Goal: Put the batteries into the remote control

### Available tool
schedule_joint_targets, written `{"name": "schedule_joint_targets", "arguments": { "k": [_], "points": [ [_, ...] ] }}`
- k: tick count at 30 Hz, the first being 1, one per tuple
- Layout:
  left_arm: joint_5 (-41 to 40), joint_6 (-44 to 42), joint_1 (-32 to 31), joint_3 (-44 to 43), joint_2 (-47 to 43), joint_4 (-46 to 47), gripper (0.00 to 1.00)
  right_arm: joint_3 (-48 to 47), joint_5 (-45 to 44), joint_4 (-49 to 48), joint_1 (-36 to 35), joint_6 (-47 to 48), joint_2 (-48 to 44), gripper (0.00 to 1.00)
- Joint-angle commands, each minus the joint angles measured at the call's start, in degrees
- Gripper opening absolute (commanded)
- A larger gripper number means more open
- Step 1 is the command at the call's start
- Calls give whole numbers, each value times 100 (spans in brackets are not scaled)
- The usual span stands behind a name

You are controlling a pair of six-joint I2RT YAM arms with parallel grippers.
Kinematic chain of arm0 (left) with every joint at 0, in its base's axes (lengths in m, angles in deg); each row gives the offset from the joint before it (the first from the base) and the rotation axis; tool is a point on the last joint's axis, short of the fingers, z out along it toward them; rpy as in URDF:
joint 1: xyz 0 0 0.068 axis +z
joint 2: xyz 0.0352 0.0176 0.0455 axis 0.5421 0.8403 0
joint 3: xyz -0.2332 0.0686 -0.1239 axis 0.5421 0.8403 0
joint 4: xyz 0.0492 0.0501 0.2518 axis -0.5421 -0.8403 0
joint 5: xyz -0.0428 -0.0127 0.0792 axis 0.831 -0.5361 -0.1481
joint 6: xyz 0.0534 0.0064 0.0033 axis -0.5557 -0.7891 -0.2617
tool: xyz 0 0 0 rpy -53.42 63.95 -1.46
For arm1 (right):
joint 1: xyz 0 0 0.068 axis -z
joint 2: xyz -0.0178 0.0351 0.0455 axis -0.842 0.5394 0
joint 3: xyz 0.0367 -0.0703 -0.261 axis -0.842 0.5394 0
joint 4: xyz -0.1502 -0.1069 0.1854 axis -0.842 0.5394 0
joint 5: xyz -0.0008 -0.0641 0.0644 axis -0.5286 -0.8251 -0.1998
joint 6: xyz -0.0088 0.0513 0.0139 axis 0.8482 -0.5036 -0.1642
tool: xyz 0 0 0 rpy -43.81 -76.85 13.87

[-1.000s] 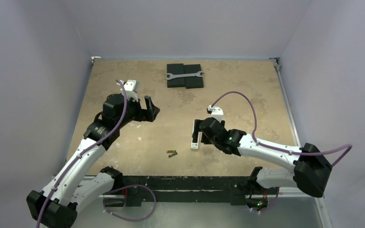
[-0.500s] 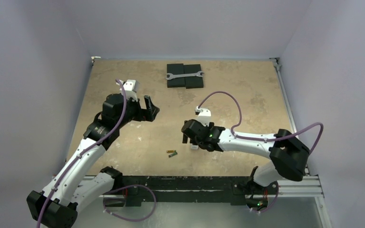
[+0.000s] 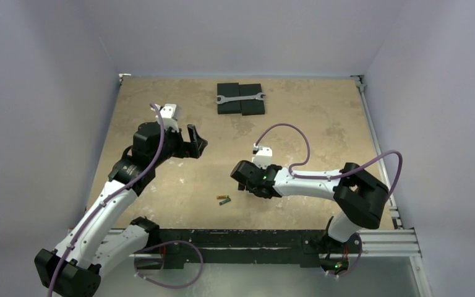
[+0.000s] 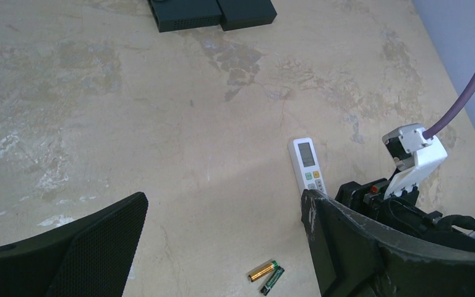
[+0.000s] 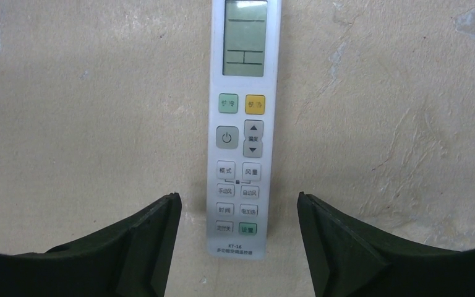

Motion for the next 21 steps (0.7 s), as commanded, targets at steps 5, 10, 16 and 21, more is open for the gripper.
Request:
{"name": "schedule_joint_targets", "arguments": {
  "k": [5,10,16,21],
  "points": [
    [48,40,61,8,-93,85,95,-113,-161,-58,-34,-261,50,73],
    [56,41,61,14,-85,83,95,-110,-151,-68,-34,-292,128,71],
    [56,43,61,15,-84,82,95,-89,-118,-106,-34,-297,186,66],
    [56,51,61,13,-76,82,95,-74,-77,-154,-34,-255,207,60]
  ]
}}
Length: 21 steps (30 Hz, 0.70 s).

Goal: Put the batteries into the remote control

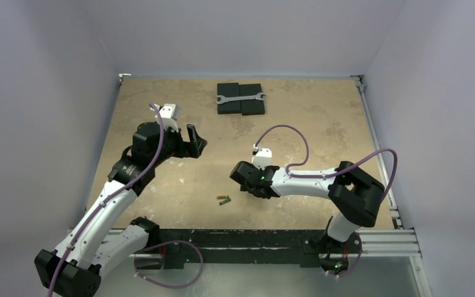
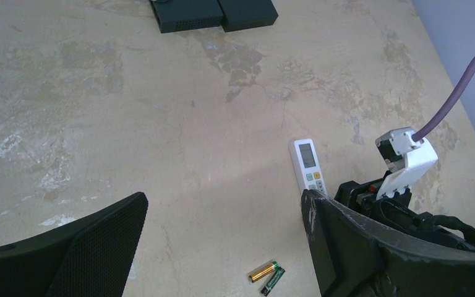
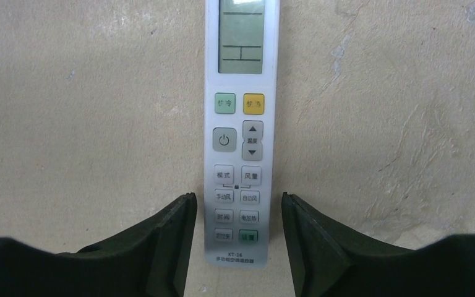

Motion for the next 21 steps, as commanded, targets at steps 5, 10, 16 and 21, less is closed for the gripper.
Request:
{"name": "schedule_joint_targets", "arguments": {
  "k": [5,10,16,21],
  "points": [
    [48,48,44,11,-36,82,95,-78,-55,-130,-40,-92,105,52],
    [56,49,44,14,-10,77,95,-63,-37,-148,-45,-57,109,42],
    [123,59,53,10,70,82,95,35,4,-254,-53,68,-127,15],
    [156,65,53,28,107,98,95,160,41,-308,-62,170,-365,0]
  ]
}}
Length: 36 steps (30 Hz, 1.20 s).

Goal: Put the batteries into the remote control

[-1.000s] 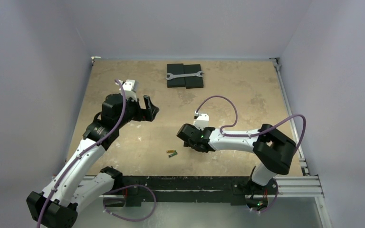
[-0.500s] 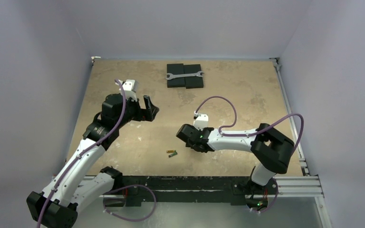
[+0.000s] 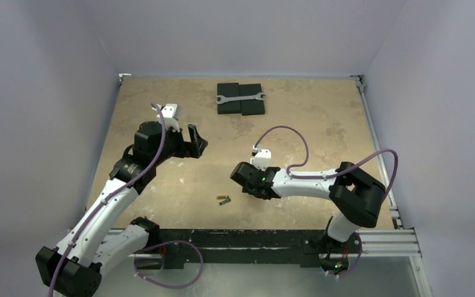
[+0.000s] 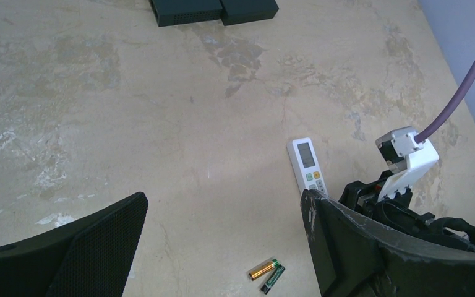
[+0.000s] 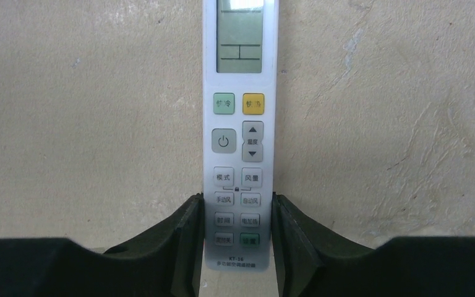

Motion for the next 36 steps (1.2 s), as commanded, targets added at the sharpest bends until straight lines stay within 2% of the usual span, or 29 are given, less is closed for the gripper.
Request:
{"name": "schedule_joint_targets", "arguments": {
  "k": [1,7,23,29,36],
  "points": [
    [131,65,46,31,19,104,95,126,-42,-151,-38,131,-435,0],
    [370,79,46,27,177,137,96,461,18,-408,-34,560,-1062,0],
    [1865,207,37,234,590,691,96,1400,1206,-1280,-19,1735,-2649,0],
    [2653,697,37,669,600,1246,96,1738,2067,-1726,94,2044,-3462,0],
    [3476,1618,37,1289,387,2528,96,2079,3318,-2319,667,2021,-3965,0]
  ]
}}
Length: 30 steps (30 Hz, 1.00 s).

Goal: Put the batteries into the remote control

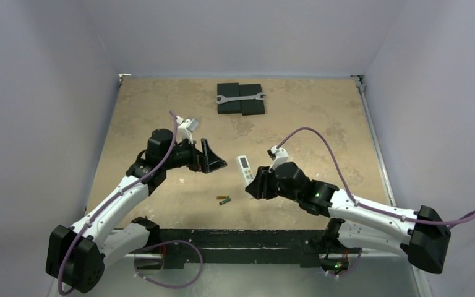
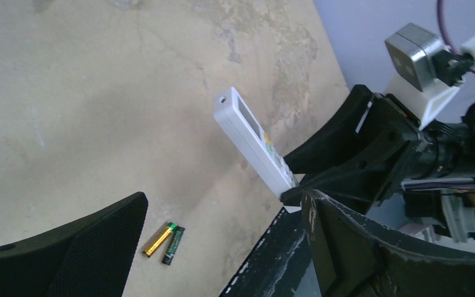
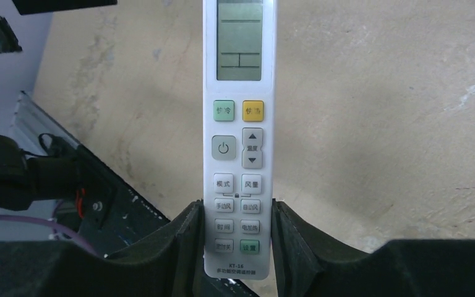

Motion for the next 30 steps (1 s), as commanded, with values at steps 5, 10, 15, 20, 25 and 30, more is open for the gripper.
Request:
{"name": "schedule_joint_targets", "arguments": {
  "k": [5,10,15,20,25,30],
  "points": [
    [1129,1342,36,722,-200,2111,96,473,1972,-1380,787,-122,-509,0],
    [1471,2304,37,1299,-106,3531,96,709,2792,-2191,921,-432,-485,0],
    [1621,2828,37,1547,-11,4317,96,1190,3516,-3825,991,-1176,-411,0],
    [1721,3536,37,1833,23,5379,96,1648,3908,-5508,1038,-1951,3,0],
    [1826,3931,30,1984,60,5997,93,1947,4137,-7524,1047,-2855,791,0],
    [1848,4212,21,2053,51,6380,89,1915,4266,-8773,1042,-3448,1568,0]
  ]
}}
